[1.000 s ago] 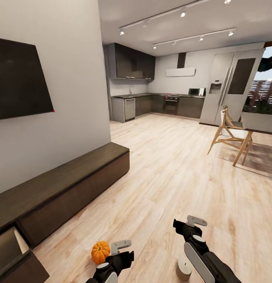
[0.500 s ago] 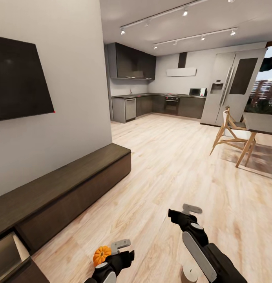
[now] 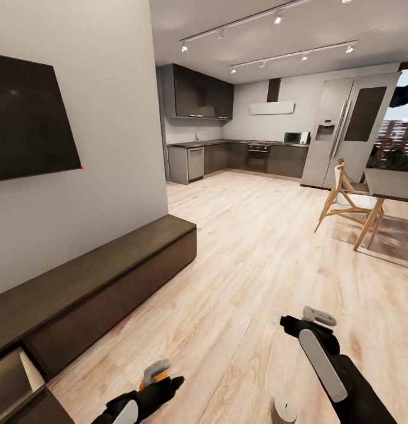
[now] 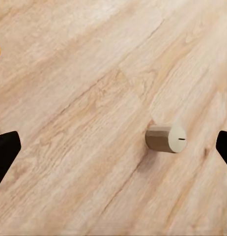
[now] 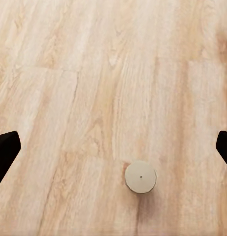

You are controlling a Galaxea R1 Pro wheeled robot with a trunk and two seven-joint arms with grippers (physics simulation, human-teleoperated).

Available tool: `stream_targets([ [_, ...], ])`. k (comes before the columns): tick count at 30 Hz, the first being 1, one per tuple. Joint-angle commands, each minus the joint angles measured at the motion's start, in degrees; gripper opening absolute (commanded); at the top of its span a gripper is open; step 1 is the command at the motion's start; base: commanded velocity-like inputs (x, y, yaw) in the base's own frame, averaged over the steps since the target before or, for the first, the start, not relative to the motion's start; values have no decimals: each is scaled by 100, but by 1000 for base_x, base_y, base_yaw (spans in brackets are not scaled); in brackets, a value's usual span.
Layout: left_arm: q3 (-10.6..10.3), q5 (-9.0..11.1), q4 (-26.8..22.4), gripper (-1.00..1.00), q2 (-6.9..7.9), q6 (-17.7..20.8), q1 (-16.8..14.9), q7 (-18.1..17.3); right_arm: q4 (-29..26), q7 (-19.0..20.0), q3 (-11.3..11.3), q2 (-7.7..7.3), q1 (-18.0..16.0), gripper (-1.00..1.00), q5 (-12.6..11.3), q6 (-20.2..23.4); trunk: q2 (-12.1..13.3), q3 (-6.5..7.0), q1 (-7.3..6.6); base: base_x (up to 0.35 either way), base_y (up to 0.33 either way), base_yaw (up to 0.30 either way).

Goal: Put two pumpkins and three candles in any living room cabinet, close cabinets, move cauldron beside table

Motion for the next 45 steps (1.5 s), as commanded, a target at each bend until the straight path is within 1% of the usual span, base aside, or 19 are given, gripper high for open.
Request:
stream_targets([
  [1,121,64,191,100,71,123,-120,-252,-5,-56,1,-7,-5,100,-52,15,-3,-6,-1,0,0,0],
  [2,304,74,423,100,122,219,-249,-524,-7,-54,-14,-7,-5,100,-49,21,-3,-6,-1,0,0,0],
  [3,461,78,585,100,151,269,-317,-678,-31,-41,-23,-6,-5,100,-48,12,-3,-6,-1,0,0,0],
  [4,575,74,694,100,163,289,-351,-757,-64,-3,-23,2,-5,100,-43,-4,-3,-6,-1,0,0,0],
  [5,639,80,752,100,172,300,-369,-801,-90,46,-23,6,-5,100,-38,-18,-3,-6,-1,0,0,0],
  [11,766,86,851,100,184,307,-386,-872,-143,116,1,10,-5,100,42,-34,-3,-6,-1,0,0,0],
  [17,811,82,858,100,180,286,-387,-891,-454,87,35,-4,-5,100,58,-28,-3,-6,-1,0,0,0],
  [24,806,82,858,100,176,266,-387,-892,-618,78,36,-8,-5,100,59,-27,-3,-6,-1,11,36,0],
  [30,805,82,858,100,175,259,-387,-892,-635,79,39,-8,-5,100,59,-18,-3,-6,-1,5,13,0],
  [42,805,87,858,100,181,266,-385,-908,-664,99,45,-29,-5,100,47,-18,-484,-221,263,0,0,0],
  [45,805,95,860,100,191,267,-383,-1093,-768,104,45,-39,-5,100,32,-5,-605,-275,329,0,0,0],
])
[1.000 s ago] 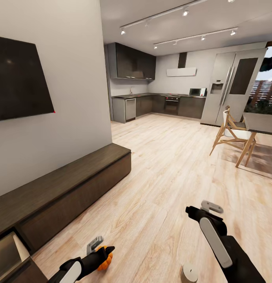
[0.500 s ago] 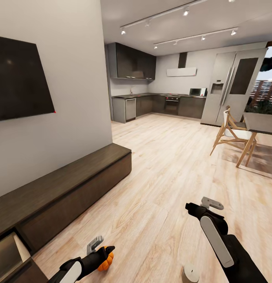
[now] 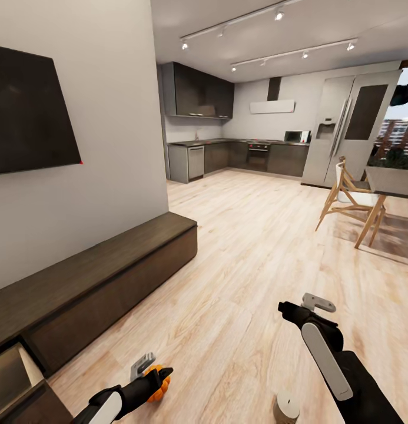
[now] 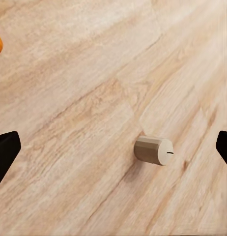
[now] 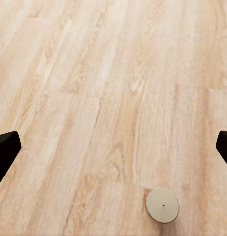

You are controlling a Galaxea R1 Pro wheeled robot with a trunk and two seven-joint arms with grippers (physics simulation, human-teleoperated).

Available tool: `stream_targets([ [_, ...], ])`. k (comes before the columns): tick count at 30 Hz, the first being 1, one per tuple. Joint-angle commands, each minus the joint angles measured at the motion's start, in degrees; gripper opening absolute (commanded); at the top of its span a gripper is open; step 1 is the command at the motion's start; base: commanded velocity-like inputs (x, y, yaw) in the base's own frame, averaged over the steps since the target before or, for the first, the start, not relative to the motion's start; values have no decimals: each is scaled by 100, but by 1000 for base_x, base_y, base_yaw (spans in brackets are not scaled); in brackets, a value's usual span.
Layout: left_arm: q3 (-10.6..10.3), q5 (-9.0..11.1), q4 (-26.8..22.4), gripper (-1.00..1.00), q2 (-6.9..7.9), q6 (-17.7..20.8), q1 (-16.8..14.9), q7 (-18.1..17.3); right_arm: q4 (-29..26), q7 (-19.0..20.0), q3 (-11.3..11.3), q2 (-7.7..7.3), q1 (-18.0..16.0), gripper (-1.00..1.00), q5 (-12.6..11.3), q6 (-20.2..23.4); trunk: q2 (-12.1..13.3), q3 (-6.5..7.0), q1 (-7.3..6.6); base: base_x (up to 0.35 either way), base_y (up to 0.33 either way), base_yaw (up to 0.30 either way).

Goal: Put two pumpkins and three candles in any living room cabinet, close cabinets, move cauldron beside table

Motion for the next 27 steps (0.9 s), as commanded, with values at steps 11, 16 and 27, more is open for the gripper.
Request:
stream_targets([
  [11,73,10,342,100,26,16,1,-833,-309,-48,19,-10,-5,100,-108,64,-445,-204,241,0,0,0],
  [16,105,14,346,100,69,14,1,-873,-309,-48,24,-7,-5,100,-109,73,-646,-293,351,0,0,0],
  [27,116,234,346,100,186,16,0,-944,-353,-57,40,12,-5,100,-101,75,-1087,-491,593,0,0,0],
])
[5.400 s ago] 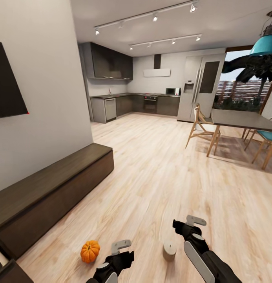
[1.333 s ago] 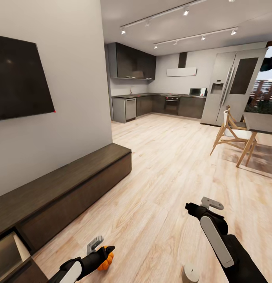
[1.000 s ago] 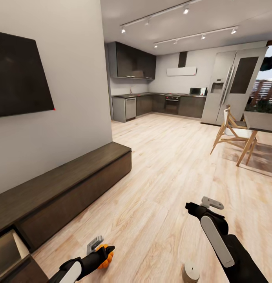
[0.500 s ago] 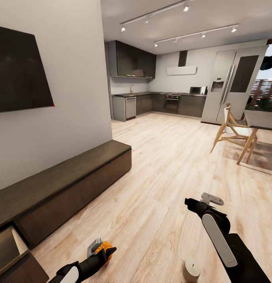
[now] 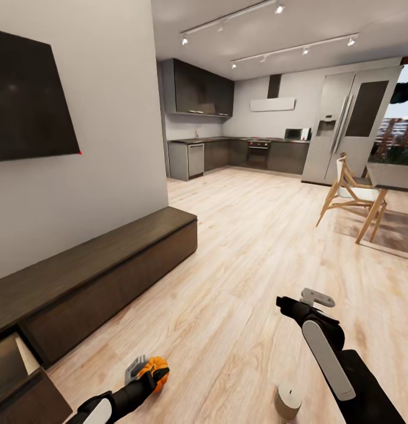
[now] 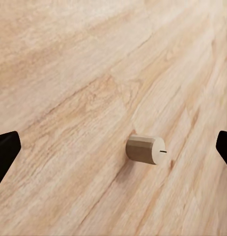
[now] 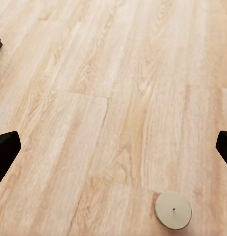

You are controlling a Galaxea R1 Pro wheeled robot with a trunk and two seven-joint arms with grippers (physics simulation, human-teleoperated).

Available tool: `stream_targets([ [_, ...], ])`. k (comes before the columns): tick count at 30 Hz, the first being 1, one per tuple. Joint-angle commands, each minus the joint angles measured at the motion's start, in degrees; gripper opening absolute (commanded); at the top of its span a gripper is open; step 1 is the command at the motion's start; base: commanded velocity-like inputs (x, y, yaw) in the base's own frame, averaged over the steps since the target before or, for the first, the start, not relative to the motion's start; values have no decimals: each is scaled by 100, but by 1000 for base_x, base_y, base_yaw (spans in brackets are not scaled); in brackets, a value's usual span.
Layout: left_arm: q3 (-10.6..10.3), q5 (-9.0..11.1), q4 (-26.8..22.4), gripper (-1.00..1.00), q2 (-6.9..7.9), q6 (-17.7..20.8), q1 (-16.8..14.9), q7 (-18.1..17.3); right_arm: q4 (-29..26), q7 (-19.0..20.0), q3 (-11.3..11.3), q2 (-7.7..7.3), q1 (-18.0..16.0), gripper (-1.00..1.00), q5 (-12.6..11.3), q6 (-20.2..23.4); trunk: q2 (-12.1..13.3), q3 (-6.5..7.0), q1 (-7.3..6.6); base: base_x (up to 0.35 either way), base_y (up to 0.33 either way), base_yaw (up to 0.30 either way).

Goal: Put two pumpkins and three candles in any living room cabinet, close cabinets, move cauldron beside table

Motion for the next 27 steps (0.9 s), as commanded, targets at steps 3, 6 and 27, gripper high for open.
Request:
stream_targets([
  [3,-28,61,-3,100,9,21,-2,-9,-5,-59,14,-2,-6,100,-49,8,-124,-60,66,0,0,0],
  [6,-30,54,-1,100,11,18,-2,-10,-5,-64,13,-2,-6,100,-49,8,-245,-114,131,0,0,0],
  [27,-38,41,-3,100,3,9,-2,-11,0,-67,15,-1,-6,100,5,17,-967,-437,527,0,0,0],
])
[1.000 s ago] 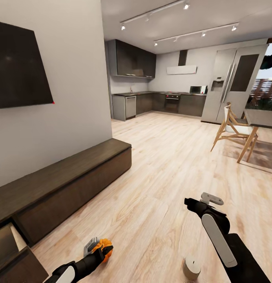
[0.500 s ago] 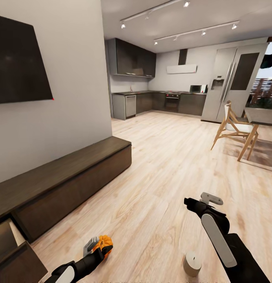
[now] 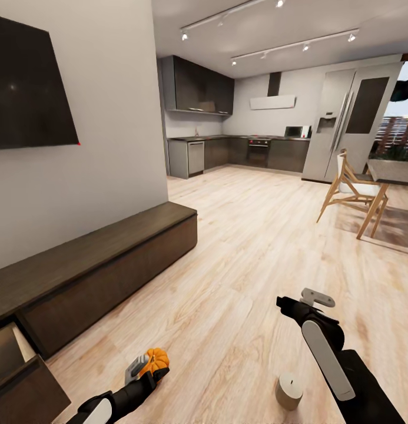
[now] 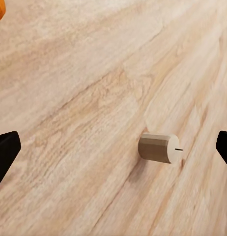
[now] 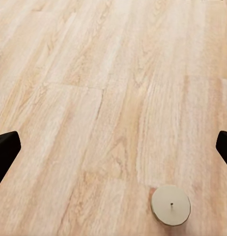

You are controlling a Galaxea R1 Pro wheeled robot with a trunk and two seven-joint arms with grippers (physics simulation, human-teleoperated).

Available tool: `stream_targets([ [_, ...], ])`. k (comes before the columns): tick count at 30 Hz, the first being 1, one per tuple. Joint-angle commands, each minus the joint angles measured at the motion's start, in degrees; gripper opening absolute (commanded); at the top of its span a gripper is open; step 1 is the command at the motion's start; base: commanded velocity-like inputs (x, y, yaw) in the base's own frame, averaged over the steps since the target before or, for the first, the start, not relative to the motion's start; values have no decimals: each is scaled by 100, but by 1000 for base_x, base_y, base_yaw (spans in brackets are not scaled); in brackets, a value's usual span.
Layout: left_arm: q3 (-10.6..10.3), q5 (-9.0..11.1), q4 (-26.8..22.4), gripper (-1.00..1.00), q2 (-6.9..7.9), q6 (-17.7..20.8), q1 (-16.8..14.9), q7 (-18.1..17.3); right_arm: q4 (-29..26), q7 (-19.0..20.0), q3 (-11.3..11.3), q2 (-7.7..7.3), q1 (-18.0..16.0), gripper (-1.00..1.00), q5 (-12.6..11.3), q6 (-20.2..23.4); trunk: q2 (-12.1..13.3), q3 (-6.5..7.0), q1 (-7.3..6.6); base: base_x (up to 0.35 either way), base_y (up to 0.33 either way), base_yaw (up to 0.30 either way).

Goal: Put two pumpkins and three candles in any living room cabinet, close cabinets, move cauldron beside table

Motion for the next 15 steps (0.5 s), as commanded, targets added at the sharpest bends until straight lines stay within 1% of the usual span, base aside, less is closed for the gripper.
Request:
stream_targets([
  [1,-24,51,-3,100,5,26,-3,-1,-3,-59,13,-6,-5,100,-47,8,-3,-6,-1,0,0,0],
  [15,-25,54,-3,100,11,26,-3,-4,12,-72,14,-6,-5,100,-33,4,-3,-6,-1,0,0,0],
])
